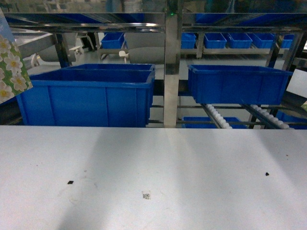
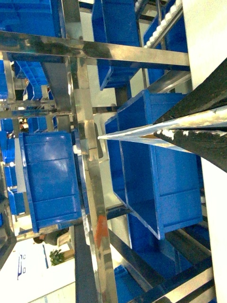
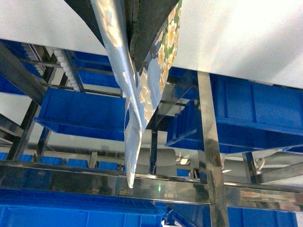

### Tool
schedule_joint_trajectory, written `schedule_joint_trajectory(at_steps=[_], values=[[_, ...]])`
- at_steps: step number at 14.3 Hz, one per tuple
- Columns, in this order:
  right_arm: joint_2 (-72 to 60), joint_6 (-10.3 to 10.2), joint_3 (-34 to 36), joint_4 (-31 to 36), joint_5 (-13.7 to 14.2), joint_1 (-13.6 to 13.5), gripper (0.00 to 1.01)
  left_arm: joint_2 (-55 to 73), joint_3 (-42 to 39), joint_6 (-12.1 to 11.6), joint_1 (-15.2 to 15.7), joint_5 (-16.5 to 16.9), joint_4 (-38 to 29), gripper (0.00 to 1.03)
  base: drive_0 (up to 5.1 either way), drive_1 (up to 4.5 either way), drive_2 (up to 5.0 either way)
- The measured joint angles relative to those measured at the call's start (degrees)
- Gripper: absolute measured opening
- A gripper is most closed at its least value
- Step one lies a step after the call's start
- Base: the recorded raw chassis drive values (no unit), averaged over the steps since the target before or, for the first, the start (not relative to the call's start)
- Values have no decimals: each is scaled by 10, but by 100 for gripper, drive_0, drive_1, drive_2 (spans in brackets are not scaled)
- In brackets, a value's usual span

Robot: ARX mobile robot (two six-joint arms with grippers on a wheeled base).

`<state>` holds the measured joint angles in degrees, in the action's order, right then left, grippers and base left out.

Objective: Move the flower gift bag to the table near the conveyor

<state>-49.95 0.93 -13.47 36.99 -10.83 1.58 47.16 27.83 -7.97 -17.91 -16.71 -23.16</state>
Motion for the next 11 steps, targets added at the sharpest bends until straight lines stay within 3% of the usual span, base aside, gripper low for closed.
schedule_joint_trajectory(at_steps=[3,7,11], values=[[-228,7,-70,144,-16,-1,2,0,0,0,0,0,0,2,0,0,0],[-405,11,-136,177,-37,0,2,0,0,0,0,0,0,2,0,0,0],[-523,2,-180,186,-45,7,2,0,0,0,0,0,0,2,0,0,0]])
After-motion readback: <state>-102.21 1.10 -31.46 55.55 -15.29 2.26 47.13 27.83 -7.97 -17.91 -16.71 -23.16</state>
